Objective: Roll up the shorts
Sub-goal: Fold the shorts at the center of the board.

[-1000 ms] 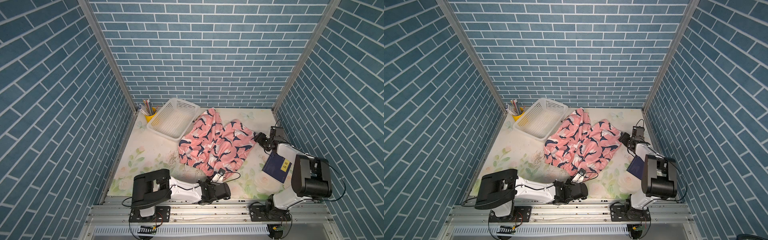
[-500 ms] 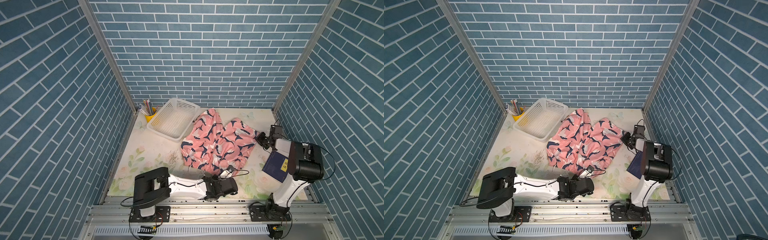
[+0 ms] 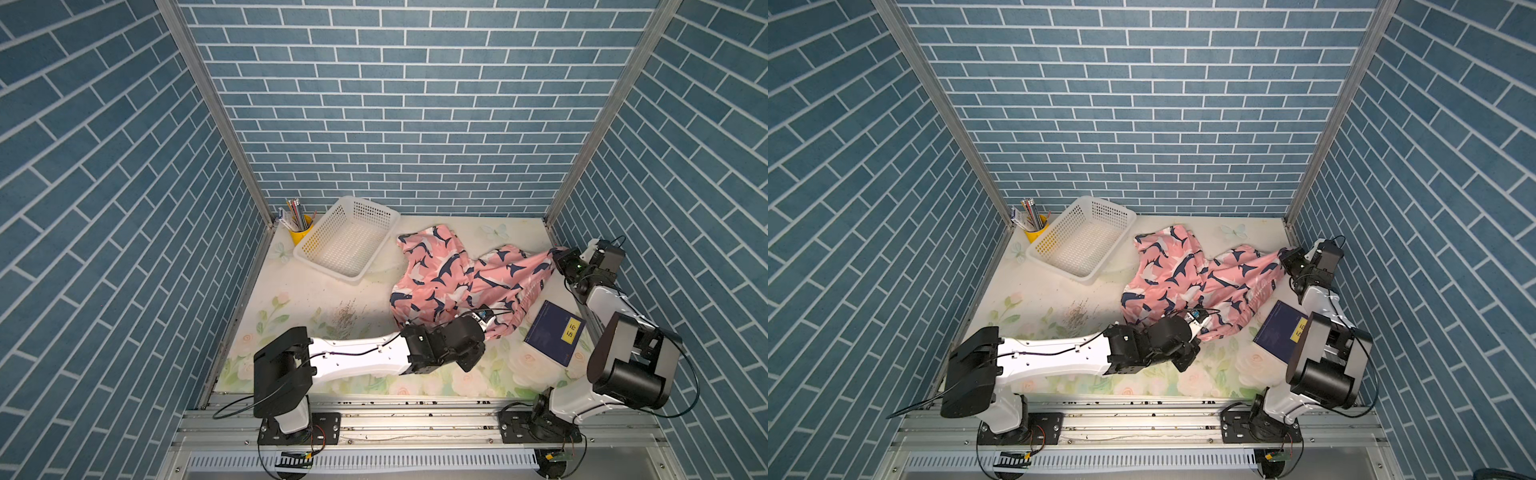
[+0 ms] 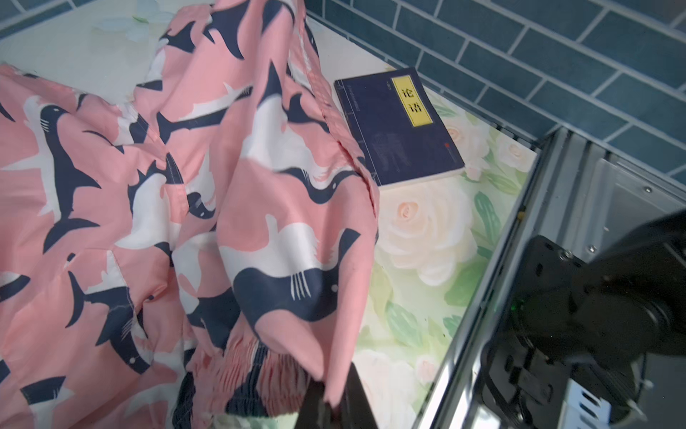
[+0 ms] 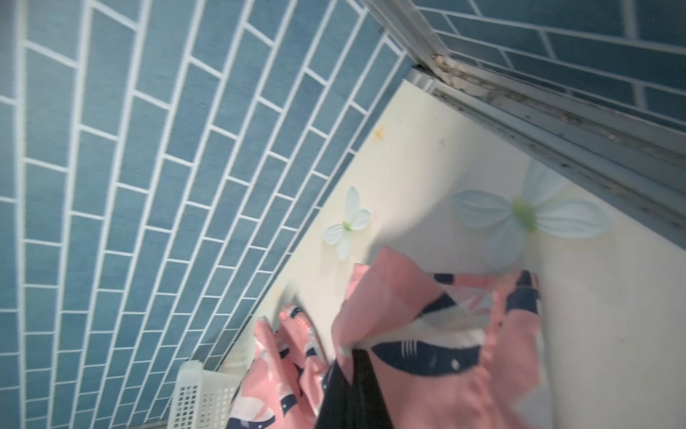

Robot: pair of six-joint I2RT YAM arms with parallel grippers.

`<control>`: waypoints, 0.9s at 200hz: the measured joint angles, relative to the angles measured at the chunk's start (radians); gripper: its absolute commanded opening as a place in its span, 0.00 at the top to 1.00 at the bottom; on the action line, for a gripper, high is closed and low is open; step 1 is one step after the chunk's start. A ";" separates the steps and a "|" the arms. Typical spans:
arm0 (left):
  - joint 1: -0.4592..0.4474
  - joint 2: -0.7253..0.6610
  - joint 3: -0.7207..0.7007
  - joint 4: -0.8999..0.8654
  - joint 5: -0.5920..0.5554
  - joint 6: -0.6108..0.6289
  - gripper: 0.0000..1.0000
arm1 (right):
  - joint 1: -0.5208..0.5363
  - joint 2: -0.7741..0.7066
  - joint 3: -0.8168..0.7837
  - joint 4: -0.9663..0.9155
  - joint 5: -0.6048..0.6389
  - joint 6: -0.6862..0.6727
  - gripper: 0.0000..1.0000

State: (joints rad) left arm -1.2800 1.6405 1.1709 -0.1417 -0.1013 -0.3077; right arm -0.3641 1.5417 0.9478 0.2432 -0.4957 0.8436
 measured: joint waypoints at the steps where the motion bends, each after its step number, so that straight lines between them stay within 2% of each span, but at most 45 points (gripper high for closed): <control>1: 0.001 -0.003 -0.004 0.001 0.003 0.000 1.00 | 0.001 0.000 0.000 0.002 -0.002 0.001 1.00; 27: 0.059 -0.143 -0.151 0.032 0.051 -0.035 1.00 | 0.053 0.013 0.003 0.101 -0.052 0.059 1.00; 48: 0.103 -0.251 -0.251 0.064 0.055 -0.077 1.00 | 0.122 0.071 0.010 0.256 -0.100 0.151 1.00; 73: 0.109 -0.334 -0.335 0.095 0.050 -0.126 1.00 | 0.208 0.183 0.055 0.426 -0.127 0.257 1.00; 92: 0.110 -0.385 -0.399 0.120 0.031 -0.162 1.00 | 0.272 0.270 0.132 0.488 -0.139 0.302 1.00; 141: 0.145 -0.555 -0.558 0.201 -0.096 -0.274 1.00 | 0.459 0.560 0.516 0.545 -0.211 0.383 1.00; 180: 0.169 -0.619 -0.663 0.222 -0.214 -0.398 1.00 | 0.606 0.827 0.961 0.402 -0.264 0.375 1.00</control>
State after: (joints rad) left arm -1.1114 1.0214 0.5079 0.0807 -0.3157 -0.7055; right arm 0.2420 2.3692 1.9091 0.6453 -0.7597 1.2190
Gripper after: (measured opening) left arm 0.092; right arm 0.047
